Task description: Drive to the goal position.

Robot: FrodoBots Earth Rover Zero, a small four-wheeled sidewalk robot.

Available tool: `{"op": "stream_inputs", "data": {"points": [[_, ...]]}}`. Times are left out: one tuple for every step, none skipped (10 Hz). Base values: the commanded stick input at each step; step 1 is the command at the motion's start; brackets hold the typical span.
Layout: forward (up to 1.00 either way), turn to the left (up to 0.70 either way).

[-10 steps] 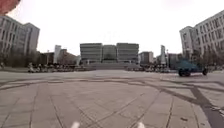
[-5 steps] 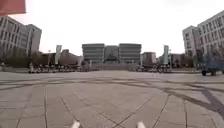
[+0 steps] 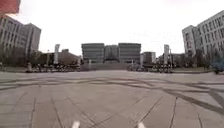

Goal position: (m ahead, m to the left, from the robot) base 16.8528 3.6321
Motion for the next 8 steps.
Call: {"op": "stream_inputs", "data": {"points": [[0.60,0.00],[0.60,0.00],[0.60,0.00],[0.60,0.00],[0.60,0.00],[0.60,0.00],[0.60,0.00],[0.60,0.00]]}}
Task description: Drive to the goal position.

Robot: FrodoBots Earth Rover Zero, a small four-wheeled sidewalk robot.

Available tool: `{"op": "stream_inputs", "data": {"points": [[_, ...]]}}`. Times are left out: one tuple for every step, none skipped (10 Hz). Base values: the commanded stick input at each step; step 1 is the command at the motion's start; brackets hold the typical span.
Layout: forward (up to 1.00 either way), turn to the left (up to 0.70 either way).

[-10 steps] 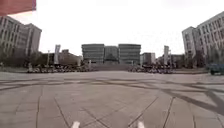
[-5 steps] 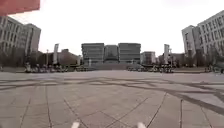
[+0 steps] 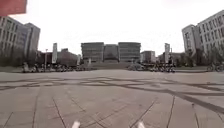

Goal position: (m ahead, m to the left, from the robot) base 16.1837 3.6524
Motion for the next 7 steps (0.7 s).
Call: {"op": "stream_inputs", "data": {"points": [[0.60,0.00],[0.60,0.00],[0.60,0.00],[0.60,0.00],[0.60,0.00],[0.60,0.00],[0.60,0.00]]}}
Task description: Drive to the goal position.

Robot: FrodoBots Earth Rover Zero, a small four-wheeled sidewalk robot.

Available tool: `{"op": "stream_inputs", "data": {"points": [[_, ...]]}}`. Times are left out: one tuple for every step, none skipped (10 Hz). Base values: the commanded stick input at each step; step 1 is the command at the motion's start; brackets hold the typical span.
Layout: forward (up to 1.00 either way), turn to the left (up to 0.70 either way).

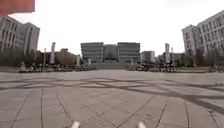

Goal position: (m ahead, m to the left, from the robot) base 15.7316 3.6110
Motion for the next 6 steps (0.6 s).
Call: {"op": "stream_inputs", "data": {"points": [[0.60,0.00],[0.60,0.00],[0.60,0.00],[0.60,0.00],[0.60,0.00],[0.60,0.00]]}}
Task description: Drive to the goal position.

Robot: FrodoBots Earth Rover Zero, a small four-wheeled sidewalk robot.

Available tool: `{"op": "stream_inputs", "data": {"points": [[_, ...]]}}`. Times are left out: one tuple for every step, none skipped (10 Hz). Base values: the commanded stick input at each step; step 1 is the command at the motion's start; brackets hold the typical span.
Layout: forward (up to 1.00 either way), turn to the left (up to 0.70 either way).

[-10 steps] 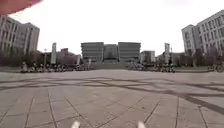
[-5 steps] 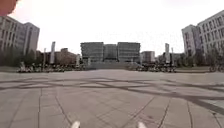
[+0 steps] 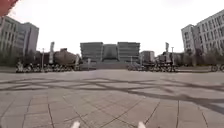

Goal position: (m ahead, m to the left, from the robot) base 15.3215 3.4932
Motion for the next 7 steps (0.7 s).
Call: {"op": "stream_inputs", "data": {"points": [[0.60,0.00],[0.60,0.00],[0.60,0.00],[0.60,0.00],[0.60,0.00],[0.60,0.00],[0.60,0.00]]}}
